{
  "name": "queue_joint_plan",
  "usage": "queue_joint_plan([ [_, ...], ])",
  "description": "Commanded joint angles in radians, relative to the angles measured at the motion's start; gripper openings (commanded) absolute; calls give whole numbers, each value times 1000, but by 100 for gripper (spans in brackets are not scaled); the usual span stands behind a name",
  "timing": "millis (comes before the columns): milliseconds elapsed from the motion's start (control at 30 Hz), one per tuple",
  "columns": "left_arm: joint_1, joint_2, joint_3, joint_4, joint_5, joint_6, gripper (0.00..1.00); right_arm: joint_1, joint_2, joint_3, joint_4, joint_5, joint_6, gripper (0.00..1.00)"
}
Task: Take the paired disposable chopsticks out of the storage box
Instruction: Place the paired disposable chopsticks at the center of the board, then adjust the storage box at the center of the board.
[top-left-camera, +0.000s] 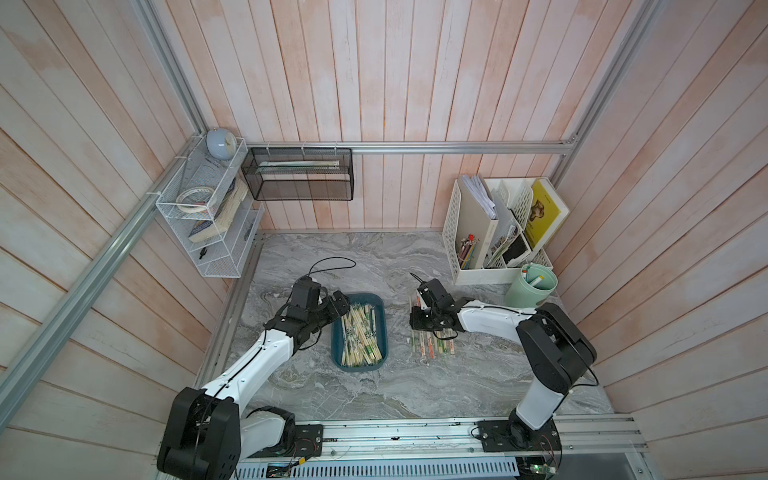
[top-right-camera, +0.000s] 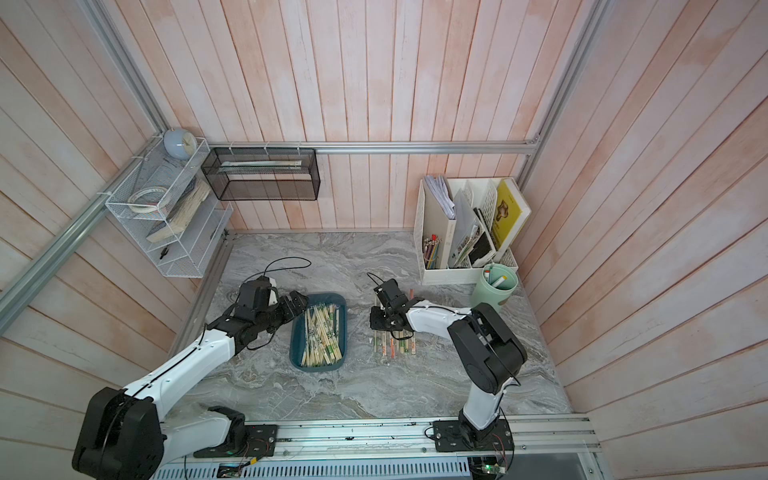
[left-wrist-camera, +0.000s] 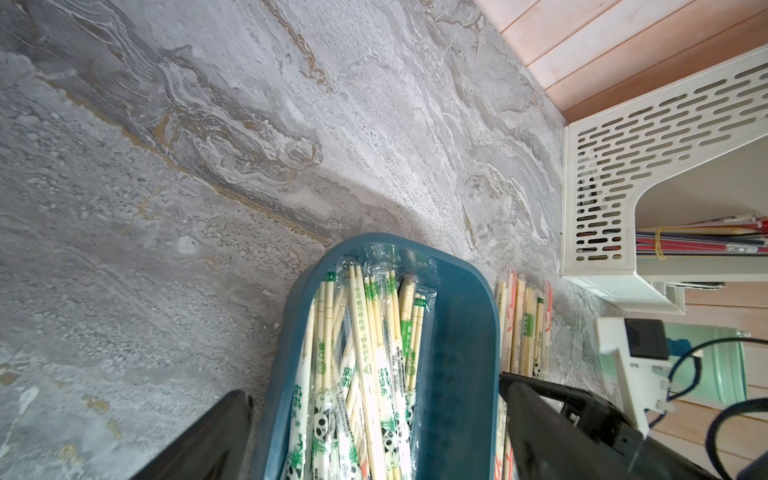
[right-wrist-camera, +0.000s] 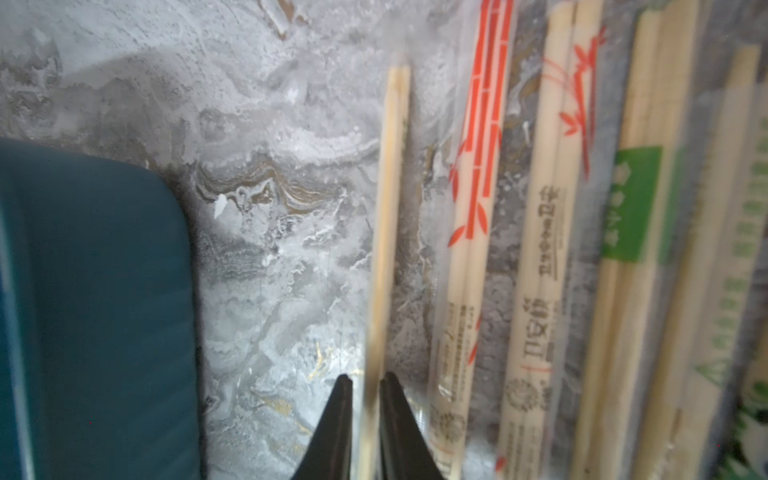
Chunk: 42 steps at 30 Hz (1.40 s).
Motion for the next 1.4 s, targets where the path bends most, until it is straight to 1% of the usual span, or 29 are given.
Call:
queue_joint_plan([
  [0, -11, 8, 31, -2, -15, -9, 100, -6, -8, -16, 2, 23, 0, 21],
  [233, -21, 1, 39, -26, -21, -3, 100, -4, -65, -26, -16, 11, 6, 27],
  [367, -23, -4, 45, -62, -33, 10, 100, 22, -74, -4, -46, -7, -8, 28],
  [733, -37, 9, 43, -161, -48, 40, 100, 181, 10, 144, -116, -38, -41, 28],
  [867, -75, 35, 65, -196, -89, 49, 100, 232, 47, 209, -124, -56, -45, 29],
  [1000, -120, 61, 94, -216, -140, 58, 100, 246, 72, 246, -112, -68, -46, 29],
  [1100, -144, 82, 113, -228, -172, 57, 100, 245, 59, 227, -113, -43, -53, 29],
  [1200, -171, 104, 135, -244, -206, 57, 100, 237, 7, 174, -115, 3, -55, 29],
  [1367, -236, 156, 192, -274, -254, 57, 93, 197, -97, 78, -99, 29, -58, 42],
])
